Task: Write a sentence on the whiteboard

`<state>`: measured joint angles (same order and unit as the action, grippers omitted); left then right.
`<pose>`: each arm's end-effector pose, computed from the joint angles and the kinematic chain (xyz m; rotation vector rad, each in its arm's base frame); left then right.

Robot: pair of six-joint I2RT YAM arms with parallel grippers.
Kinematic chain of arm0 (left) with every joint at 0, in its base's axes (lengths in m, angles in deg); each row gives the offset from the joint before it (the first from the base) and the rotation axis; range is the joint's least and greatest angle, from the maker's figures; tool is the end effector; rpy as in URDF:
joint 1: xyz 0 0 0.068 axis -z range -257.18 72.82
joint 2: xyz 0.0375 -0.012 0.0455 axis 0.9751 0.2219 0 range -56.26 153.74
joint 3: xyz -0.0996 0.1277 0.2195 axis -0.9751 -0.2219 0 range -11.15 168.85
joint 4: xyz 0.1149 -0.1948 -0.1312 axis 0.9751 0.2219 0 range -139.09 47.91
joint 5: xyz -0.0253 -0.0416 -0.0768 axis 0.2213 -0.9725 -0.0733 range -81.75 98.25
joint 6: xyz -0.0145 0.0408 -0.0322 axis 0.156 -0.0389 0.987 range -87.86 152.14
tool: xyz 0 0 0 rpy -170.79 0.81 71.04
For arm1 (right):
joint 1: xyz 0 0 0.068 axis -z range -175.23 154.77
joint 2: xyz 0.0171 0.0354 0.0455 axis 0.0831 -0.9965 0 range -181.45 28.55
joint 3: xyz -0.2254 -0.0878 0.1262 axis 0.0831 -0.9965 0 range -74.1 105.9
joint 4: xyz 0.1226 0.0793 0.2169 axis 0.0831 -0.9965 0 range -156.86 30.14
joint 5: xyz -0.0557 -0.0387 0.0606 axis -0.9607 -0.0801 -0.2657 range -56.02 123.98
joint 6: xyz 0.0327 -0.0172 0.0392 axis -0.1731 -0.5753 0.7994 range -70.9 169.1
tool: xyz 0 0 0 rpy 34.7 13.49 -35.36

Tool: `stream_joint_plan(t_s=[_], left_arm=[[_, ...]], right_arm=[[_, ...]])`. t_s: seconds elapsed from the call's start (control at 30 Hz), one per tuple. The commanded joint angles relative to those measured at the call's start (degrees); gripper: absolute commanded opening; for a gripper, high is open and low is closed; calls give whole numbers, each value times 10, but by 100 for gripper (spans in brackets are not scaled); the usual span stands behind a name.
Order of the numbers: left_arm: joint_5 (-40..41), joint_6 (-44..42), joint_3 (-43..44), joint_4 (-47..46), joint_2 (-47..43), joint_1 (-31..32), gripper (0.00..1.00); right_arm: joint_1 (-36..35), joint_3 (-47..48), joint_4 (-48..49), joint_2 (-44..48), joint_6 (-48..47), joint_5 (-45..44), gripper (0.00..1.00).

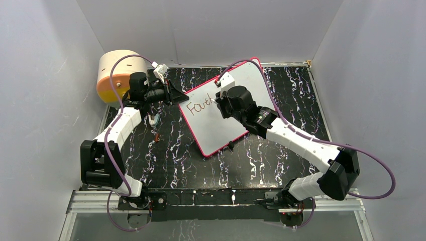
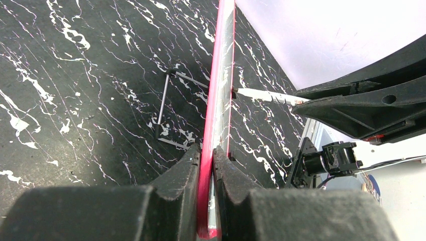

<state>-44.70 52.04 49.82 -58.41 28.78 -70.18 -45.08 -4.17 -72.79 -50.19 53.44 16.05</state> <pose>0.3318 -0.0693 0.3070 0.4719 1.8180 -1.1635 0.2147 0.2375 0.3543 -0.5572 1.8632 0.3255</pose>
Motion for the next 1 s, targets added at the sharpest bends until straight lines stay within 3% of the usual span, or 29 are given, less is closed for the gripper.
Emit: stream_joint_plan(t_s=[0.0,0.97], left_arm=[[34,-27,3,44,15,13,0],[33,-28,3,46,13,13,0]], right_arm=[[3,4,41,4,0,-7,0],[9,1,59,-14,-1,-32,0]])
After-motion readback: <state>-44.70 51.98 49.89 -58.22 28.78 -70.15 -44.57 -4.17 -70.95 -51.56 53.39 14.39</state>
